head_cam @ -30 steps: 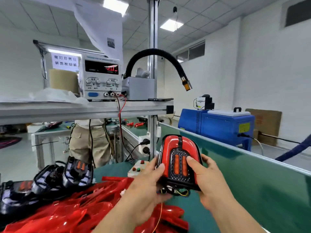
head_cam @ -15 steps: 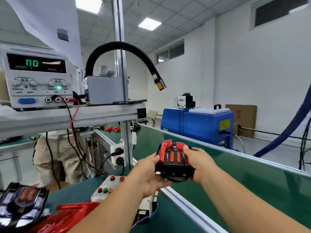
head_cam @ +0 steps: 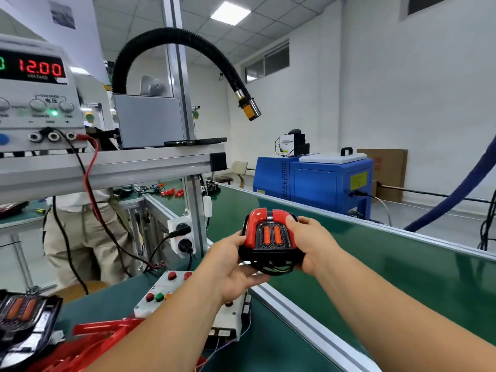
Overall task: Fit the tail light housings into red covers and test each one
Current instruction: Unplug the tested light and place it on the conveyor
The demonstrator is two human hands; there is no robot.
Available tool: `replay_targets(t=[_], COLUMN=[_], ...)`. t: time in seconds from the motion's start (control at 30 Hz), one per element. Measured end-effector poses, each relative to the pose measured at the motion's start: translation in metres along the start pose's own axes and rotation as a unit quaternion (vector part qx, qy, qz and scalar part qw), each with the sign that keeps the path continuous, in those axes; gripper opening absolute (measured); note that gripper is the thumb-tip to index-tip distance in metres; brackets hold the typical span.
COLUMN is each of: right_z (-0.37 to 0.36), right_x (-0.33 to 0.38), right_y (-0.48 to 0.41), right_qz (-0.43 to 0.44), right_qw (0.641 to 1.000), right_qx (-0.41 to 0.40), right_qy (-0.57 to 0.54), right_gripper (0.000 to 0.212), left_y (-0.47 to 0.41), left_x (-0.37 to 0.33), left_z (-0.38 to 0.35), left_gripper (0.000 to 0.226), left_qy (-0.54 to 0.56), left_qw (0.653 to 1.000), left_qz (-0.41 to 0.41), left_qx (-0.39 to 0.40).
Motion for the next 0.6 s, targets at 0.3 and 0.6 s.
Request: replay_targets(t=[0.3,0.6], right_z=[-0.015,-0.035], right_x=[-0.003,-0.001], right_y=[0.020,0.097], right_qz=[0.023,0.113], right_qw=[0.999,0.989], right_qx=[0.030,0.099], right_qy=[-0.023,-0.017], right_gripper=[0.037,0.030], left_y=[0.005,0.038], left_x=[-0.018,-0.051], left_z=[0.015,0.045], left_gripper=[0.045,0.066], left_qy=[-0.051,-0.097], left_qw=[0.997,0.993], left_qz=[0.043,-0.010], left_qx=[-0.024,-0.071])
Point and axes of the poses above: each hand's wrist, its own y-axis away from the middle knuckle, its own z-axis out of the back of the hand, x = y × z, the point moved 4 cm from there along -y, towards the middle knuckle, and after that the axes turned 15 degrees about y, right-handed, at the moved point
